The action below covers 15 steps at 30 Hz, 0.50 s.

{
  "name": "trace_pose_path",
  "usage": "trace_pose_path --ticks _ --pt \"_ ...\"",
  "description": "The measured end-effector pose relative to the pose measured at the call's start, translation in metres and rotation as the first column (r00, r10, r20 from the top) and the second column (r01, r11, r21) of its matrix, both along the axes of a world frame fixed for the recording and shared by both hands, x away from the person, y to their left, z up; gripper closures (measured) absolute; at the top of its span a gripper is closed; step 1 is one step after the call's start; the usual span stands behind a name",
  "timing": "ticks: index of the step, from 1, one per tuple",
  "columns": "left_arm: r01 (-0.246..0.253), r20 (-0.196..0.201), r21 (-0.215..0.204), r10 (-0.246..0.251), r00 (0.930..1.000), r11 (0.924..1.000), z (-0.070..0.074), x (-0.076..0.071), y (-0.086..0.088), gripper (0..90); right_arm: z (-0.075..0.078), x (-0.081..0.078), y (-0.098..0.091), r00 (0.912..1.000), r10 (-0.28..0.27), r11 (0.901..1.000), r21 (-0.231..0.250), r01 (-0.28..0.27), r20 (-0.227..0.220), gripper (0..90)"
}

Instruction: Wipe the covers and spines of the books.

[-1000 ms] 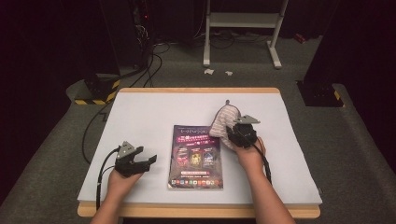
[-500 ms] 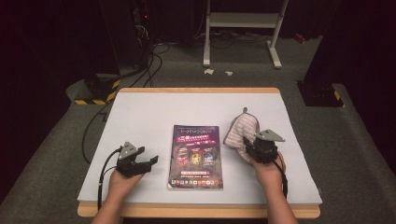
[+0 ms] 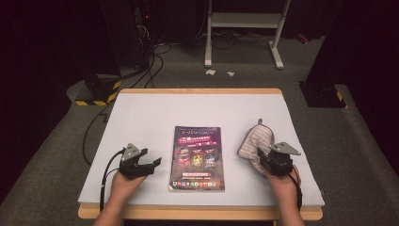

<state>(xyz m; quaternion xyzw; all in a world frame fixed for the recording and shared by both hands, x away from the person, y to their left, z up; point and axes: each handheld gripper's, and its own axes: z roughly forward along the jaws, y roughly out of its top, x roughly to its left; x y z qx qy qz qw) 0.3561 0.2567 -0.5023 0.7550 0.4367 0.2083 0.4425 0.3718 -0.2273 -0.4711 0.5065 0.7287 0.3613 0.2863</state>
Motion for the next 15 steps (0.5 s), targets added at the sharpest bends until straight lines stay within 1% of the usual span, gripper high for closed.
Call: trace_pose_path --ticks 3,6,8,9,10,12,15 --pt "0.006 0.003 0.001 -0.006 1.0000 1.0000 0.001 0.000 -0.001 25.9 -0.002 0.000 -0.004 0.9999 -0.009 1.0000 -0.003 0.009 -0.009 65.5" --pt "0.011 0.007 0.002 -0.011 0.9999 0.9999 0.001 -0.001 -0.003 25.8 -0.008 0.002 -0.009 0.9990 -0.019 0.9998 0.004 0.019 -0.041 64.4" --pt "0.015 0.004 0.002 -0.015 0.9999 0.9999 0.001 -0.001 -0.005 25.8 -0.014 0.004 -0.011 0.9975 -0.022 0.9997 -0.005 0.022 -0.066 62.8" --pt "0.020 0.004 0.007 -0.020 0.9998 0.9998 0.001 -0.001 -0.006 25.9 -0.021 0.008 -0.011 0.9951 -0.032 0.9992 -0.025 0.030 -0.094 59.5" --pt "0.022 0.004 0.011 -0.022 0.9998 0.9997 0.001 -0.002 -0.007 25.9 -0.025 0.010 -0.011 0.9927 -0.034 0.9991 -0.031 0.031 -0.116 57.6" --pt "0.024 0.002 0.010 -0.024 0.9997 0.9997 0.001 -0.002 -0.007 25.8 -0.027 0.011 -0.012 0.9924 -0.035 0.9992 -0.025 0.032 -0.118 56.5" --pt "0.030 0.000 0.006 -0.030 0.9996 0.9995 0.001 -0.002 -0.010 25.9 -0.025 0.011 -0.013 0.9926 -0.041 0.9991 -0.013 0.040 -0.115 47.7"
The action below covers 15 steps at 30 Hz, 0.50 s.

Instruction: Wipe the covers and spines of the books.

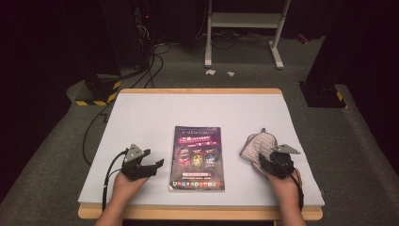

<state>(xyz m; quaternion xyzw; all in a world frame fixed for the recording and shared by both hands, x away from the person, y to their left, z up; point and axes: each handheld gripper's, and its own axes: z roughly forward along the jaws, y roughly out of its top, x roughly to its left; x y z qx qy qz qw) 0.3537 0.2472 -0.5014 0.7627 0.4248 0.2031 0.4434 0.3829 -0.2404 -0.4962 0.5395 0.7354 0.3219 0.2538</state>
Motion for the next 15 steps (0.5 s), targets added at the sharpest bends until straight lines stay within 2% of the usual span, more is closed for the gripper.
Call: trace_pose_path --ticks 3,5,9,10,15 --pt "0.007 -0.006 0.004 -0.007 1.0000 1.0000 -0.001 0.000 -0.003 25.8 0.006 -0.002 -0.001 0.9996 -0.008 0.9998 0.018 0.008 0.025 37.9" --pt "0.017 -0.006 0.012 -0.017 0.9998 0.9998 -0.001 -0.001 -0.006 25.8 0.011 -0.004 -0.001 0.9990 -0.014 0.9993 0.036 0.012 0.043 35.2" --pt "0.023 -0.005 0.013 -0.023 0.9997 0.9997 -0.001 -0.001 -0.009 25.8 0.020 -0.007 -0.001 0.9970 -0.014 0.9985 0.055 0.010 0.076 33.0" --pt "0.024 -0.004 0.014 -0.024 0.9997 0.9996 -0.001 -0.002 -0.010 25.8 0.027 -0.010 0.000 0.9948 -0.013 0.9979 0.065 0.006 0.101 32.5" --pt "0.033 -0.006 0.017 -0.033 0.9994 0.9993 0.000 -0.003 -0.013 25.8 0.038 -0.017 0.006 0.9896 0.010 0.9973 0.070 -0.020 0.144 31.5"
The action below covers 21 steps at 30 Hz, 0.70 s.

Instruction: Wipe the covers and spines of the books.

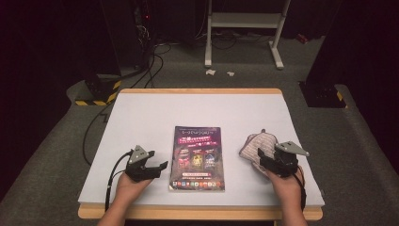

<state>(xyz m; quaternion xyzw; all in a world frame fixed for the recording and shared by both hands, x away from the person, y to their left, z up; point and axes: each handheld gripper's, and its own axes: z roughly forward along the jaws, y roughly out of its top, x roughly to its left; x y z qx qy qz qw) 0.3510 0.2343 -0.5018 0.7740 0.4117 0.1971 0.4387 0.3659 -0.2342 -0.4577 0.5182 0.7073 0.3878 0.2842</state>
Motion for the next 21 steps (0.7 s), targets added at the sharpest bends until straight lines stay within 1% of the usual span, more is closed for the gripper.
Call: trace_pose_path --ticks 1,3,5,6,7,9,12,13,14,15,17,19,20,21 --pt "0.002 -0.002 -0.006 -0.002 1.0000 1.0000 0.000 0.000 -0.001 25.8 0.003 -0.002 0.003 1.0000 0.007 1.0000 0.003 -0.007 0.007 31.0" --pt "0.008 -0.005 -0.002 -0.008 1.0000 1.0000 0.000 -0.001 -0.004 25.9 0.008 -0.006 0.010 0.9991 0.032 0.9995 0.008 -0.032 0.027 31.3" --pt "0.016 -0.021 -0.002 -0.016 0.9997 0.9999 -0.001 -0.001 -0.007 26.0 0.011 -0.010 0.018 0.9972 0.064 0.9979 0.008 -0.065 0.038 32.5" --pt "0.024 -0.022 0.012 -0.023 0.9995 0.9996 -0.001 -0.001 -0.009 26.0 0.012 -0.011 0.023 0.9955 0.084 0.9964 0.002 -0.084 0.044 32.7" --pt "0.028 -0.023 0.017 -0.028 0.9993 0.9994 -0.001 -0.002 -0.012 26.0 0.012 -0.013 0.029 0.9936 0.103 0.9947 -0.004 -0.103 0.045 33.2" --pt "0.045 -0.033 0.027 -0.044 0.9985 0.9986 -0.002 -0.003 -0.019 26.0 0.011 -0.016 0.040 0.9894 0.140 0.9902 0.000 -0.140 0.038 33.7" --pt "0.071 -0.037 0.051 -0.070 0.9969 0.9962 -0.003 -0.007 -0.028 26.0 0.004 -0.020 0.056 0.9845 0.174 0.9845 -0.025 -0.174 0.018 33.8" --pt "0.080 -0.042 0.053 -0.078 0.9960 0.9953 -0.004 -0.007 -0.031 26.0 0.001 -0.022 0.060 0.9831 0.183 0.9830 -0.023 -0.182 0.013 33.9" --pt "0.089 -0.044 0.058 -0.087 0.9952 0.9943 -0.004 -0.008 -0.033 26.0 -0.003 -0.024 0.064 0.9816 0.190 0.9817 -0.004 -0.190 0.015 34.3" --pt "0.096 -0.052 0.060 -0.093 0.9943 0.9936 -0.004 -0.008 -0.036 26.2 -0.006 -0.025 0.068 0.9788 0.205 0.9788 0.006 -0.205 0.008 34.2" --pt "0.117 -0.064 0.065 -0.113 0.9916 0.9910 -0.006 -0.009 -0.041 26.5 -0.013 -0.026 0.077 0.9716 0.236 0.9718 0.008 -0.235 -0.021 34.1" --pt "0.126 -0.072 0.085 -0.120 0.9902 0.9884 -0.007 -0.010 -0.046 26.5 -0.019 -0.027 0.083 0.9668 0.254 0.9673 0.005 -0.254 -0.031 34.4" --pt "0.130 -0.074 0.091 -0.123 0.9896 0.9873 -0.007 -0.010 -0.048 26.4 -0.024 -0.027 0.089 0.9634 0.264 0.9643 -0.005 -0.265 -0.045 34.3" --pt "0.132 -0.076 0.092 -0.125 0.9892 0.9870 -0.008 -0.010 -0.049 26.4 -0.025 -0.028 0.091 0.9625 0.267 0.9635 -0.007 -0.267 -0.050 34.3"
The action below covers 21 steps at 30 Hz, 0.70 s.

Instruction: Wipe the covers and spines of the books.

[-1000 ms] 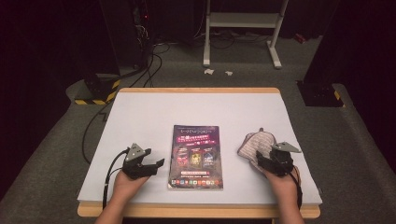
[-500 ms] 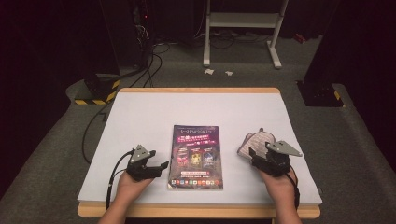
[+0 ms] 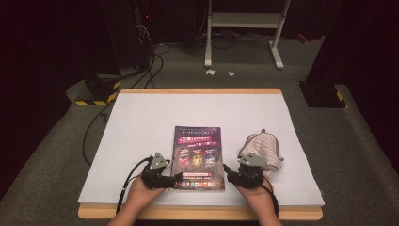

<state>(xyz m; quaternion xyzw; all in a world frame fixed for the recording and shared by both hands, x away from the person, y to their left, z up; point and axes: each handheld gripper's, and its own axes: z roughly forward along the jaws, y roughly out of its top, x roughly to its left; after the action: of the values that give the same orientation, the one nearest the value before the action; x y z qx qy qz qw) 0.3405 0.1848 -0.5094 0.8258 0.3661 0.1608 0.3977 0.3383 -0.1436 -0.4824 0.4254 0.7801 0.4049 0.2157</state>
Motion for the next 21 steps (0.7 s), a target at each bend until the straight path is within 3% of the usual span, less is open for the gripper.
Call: trace_pose_path --ticks 13,21 --pt "0.007 -0.024 -0.003 -0.007 0.9997 1.0000 0.000 -0.001 -0.005 27.9 -0.011 -0.001 0.019 0.9985 0.048 0.9984 -0.029 -0.049 -0.028 33.5" --pt "0.009 -0.025 0.002 -0.009 0.9997 1.0000 0.001 -0.002 -0.007 28.5 -0.013 -0.001 0.018 0.9988 0.037 0.9989 -0.026 -0.038 -0.033 34.5"
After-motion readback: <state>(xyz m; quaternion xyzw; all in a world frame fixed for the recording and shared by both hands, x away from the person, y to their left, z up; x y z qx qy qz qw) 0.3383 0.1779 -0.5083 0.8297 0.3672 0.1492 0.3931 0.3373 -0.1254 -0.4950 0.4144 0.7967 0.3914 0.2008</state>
